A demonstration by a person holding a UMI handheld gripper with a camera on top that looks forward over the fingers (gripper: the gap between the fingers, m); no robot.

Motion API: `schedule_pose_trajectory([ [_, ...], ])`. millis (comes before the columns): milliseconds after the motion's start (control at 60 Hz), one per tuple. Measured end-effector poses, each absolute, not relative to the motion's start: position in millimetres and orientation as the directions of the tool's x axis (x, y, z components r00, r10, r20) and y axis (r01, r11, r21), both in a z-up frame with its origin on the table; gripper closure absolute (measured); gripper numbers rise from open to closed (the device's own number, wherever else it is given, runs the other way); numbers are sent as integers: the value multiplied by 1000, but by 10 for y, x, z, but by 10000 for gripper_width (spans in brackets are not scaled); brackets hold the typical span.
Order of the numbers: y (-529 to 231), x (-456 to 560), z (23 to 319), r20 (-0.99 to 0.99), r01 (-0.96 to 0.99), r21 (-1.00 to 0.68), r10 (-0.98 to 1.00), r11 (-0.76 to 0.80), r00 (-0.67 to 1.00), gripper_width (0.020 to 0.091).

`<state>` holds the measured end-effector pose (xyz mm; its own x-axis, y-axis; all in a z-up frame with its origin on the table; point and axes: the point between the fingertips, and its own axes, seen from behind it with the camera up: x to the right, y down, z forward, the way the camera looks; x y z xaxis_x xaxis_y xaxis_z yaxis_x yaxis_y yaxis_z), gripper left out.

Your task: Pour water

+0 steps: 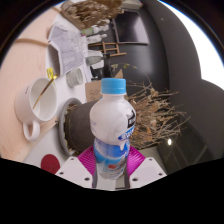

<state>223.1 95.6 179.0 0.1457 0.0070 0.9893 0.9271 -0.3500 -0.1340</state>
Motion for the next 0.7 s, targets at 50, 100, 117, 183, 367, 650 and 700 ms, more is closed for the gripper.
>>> schedule_pose_trajectory([
  [50,899,2309,1788,943,873,-314,-19,-374,331,740],
  [100,859,2371,1744,855,778,-490,-39,-394,518,740],
  [117,847,2384,1717,818,741,-541,-44,-398,574,741],
  [183,786,2440,1582,663,580,-700,-78,-418,744,741],
  [367,749,2484,1048,283,228,-873,-67,-432,957,739],
  [650,765,2420,402,76,67,-895,-4,-441,997,736],
  [700,759,2442,396,54,42,-905,-16,-423,998,719],
])
